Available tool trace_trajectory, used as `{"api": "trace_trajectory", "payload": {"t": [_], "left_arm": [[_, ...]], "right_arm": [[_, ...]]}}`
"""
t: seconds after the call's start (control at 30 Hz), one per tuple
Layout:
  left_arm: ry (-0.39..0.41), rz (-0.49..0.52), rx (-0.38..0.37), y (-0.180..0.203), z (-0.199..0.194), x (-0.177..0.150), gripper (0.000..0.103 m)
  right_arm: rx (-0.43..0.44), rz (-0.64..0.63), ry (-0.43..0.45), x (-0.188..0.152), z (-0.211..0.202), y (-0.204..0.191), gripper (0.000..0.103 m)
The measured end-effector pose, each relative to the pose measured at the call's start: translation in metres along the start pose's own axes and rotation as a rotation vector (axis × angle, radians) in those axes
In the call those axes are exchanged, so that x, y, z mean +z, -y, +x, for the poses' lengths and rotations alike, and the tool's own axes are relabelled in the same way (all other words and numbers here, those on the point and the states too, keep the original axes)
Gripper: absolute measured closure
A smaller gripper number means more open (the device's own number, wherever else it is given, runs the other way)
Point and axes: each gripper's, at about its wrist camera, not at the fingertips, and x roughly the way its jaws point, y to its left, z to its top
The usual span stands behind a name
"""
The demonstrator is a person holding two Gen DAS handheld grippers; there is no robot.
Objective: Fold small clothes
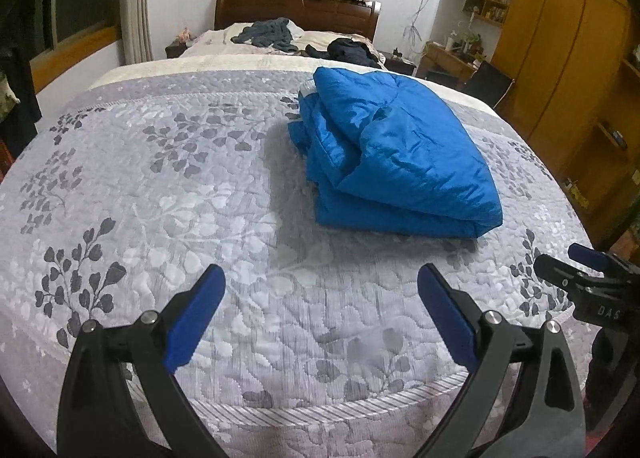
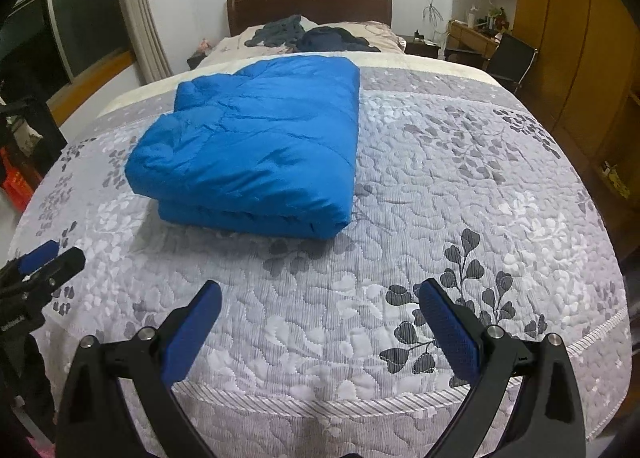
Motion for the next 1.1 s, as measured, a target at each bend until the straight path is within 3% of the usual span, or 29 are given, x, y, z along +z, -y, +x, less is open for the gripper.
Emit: {"api": "trace_trajectory", "payload": {"t": [1.1], "left_arm": [[-0.02, 0.042, 0.038, 0.017, 0.017, 0.007, 0.007]], "right_arm": [[0.029, 0.025, -0.004, 0.01, 0.018, 0.008, 0.004]]}}
